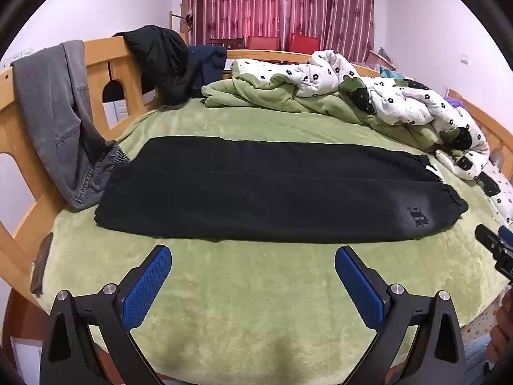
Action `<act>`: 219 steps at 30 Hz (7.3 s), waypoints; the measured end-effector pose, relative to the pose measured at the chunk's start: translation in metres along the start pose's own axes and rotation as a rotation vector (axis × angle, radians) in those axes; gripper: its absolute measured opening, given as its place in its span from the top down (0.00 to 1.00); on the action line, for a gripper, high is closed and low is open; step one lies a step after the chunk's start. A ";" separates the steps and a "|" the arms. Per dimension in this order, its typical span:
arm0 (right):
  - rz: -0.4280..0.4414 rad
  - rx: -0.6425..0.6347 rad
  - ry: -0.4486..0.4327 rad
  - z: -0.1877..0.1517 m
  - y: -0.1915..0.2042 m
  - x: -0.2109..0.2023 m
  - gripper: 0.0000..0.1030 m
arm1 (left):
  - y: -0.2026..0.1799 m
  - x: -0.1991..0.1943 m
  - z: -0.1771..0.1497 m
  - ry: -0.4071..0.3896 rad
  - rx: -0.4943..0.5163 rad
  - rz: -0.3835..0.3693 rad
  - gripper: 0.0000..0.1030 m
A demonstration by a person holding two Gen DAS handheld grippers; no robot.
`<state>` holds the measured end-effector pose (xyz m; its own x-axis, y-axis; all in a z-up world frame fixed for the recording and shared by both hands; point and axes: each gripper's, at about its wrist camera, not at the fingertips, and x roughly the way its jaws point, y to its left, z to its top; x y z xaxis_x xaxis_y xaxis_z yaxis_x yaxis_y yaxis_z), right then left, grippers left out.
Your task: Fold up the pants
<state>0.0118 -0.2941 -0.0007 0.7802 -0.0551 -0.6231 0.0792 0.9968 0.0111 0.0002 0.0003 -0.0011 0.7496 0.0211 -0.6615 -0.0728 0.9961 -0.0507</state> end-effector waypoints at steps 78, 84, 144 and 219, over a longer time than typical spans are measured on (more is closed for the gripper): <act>-0.036 -0.036 -0.006 -0.003 -0.003 0.001 0.01 | 0.003 0.002 -0.003 -0.014 0.011 0.016 0.00; -0.037 -0.036 -0.010 -0.002 -0.004 0.001 0.01 | 0.004 0.002 -0.004 -0.015 0.010 0.013 0.00; 0.023 0.109 -0.048 -0.012 -0.025 -0.019 0.01 | 0.034 -0.014 0.002 -0.054 -0.088 -0.068 0.00; -0.014 0.205 0.004 0.149 -0.084 0.368 0.34 | 0.098 0.352 0.184 0.053 -0.288 0.029 0.35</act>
<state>0.3845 -0.4065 -0.1147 0.7755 -0.0682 -0.6277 0.2149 0.9633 0.1609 0.3777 0.1216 -0.1010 0.7096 0.0373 -0.7036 -0.2834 0.9293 -0.2366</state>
